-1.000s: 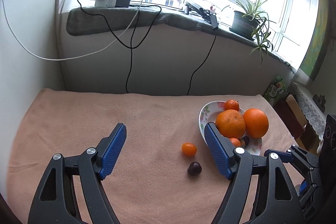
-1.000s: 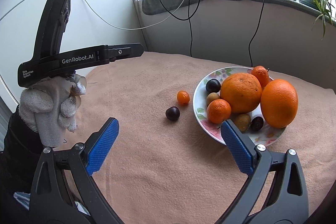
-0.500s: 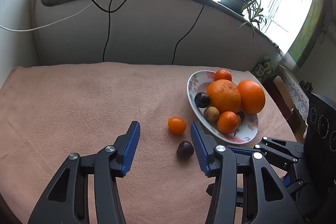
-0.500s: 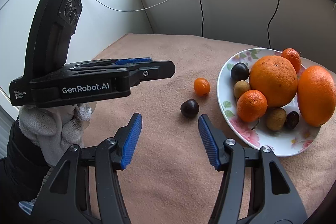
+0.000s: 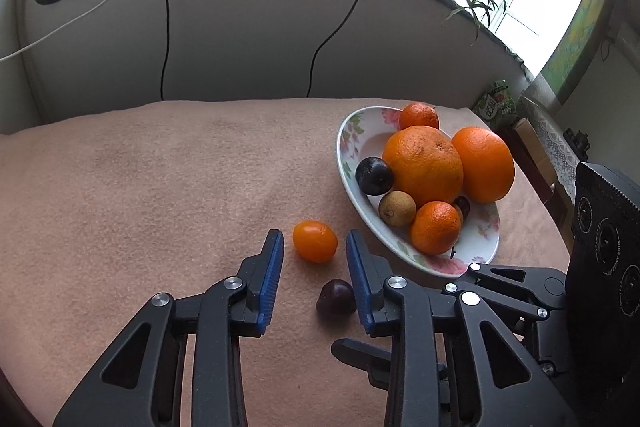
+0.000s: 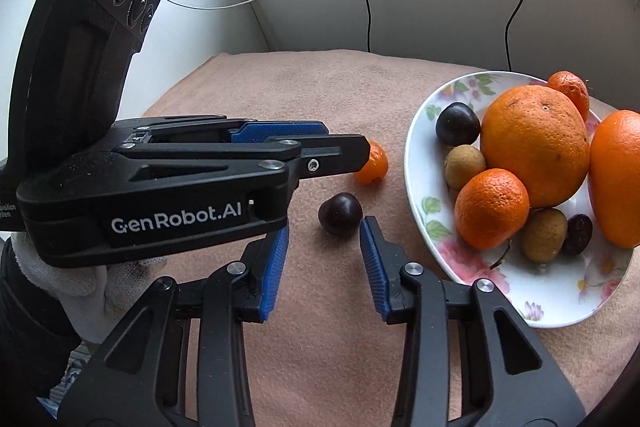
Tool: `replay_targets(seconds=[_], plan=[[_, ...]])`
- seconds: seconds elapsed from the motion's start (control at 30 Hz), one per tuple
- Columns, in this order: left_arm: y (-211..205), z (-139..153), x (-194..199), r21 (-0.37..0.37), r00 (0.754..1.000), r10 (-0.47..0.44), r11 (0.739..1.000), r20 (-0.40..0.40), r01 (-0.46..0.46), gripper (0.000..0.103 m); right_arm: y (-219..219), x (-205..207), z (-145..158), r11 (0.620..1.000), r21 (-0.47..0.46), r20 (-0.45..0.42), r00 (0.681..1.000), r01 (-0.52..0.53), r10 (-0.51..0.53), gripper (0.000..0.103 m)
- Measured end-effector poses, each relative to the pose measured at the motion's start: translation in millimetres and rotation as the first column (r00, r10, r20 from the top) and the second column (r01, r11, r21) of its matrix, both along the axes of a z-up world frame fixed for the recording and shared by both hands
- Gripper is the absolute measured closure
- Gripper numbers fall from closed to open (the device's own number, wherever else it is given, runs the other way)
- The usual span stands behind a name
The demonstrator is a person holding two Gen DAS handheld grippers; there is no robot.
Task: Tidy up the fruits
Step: 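Close the right tool on the plum while the left tool closes on the tangerine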
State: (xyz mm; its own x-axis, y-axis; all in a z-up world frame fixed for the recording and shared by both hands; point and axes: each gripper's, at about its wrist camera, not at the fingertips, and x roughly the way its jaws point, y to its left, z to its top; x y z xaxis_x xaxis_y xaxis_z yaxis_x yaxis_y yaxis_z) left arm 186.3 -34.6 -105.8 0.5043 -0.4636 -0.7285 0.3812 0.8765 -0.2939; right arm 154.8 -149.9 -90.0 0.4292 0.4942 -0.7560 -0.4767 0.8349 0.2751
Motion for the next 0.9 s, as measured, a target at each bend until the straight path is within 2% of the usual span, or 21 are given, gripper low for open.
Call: replay_targets(seconds=[0.43,0.57,0.7,0.9], plan=[[-6.5,-15.4,15.0,0.0,0.999,-0.017,1.0,-0.052,0.017,0.072,11.6,13.5,-0.7,0.999,-0.04,0.029,1.0,0.008,-0.006,0.073],[-6.6,-18.5,17.9,-0.015,0.998,-0.021,1.0,-0.065,0.02,0.078,13.8,13.0,-0.8,0.998,-0.058,0.035,0.999,0.01,-0.008,0.073],[-5.4,-18.3,18.4,-0.028,0.998,-0.018,0.999,-0.066,0.016,0.078,18.9,5.1,-0.1,0.997,-0.078,0.047,0.999,0.012,-0.008,0.074],[10.8,-15.3,18.2,-0.054,0.998,0.019,0.998,-0.062,-0.022,0.078,21.1,5.7,-3.4,0.995,-0.092,0.047,0.999,0.031,-0.027,0.083]])
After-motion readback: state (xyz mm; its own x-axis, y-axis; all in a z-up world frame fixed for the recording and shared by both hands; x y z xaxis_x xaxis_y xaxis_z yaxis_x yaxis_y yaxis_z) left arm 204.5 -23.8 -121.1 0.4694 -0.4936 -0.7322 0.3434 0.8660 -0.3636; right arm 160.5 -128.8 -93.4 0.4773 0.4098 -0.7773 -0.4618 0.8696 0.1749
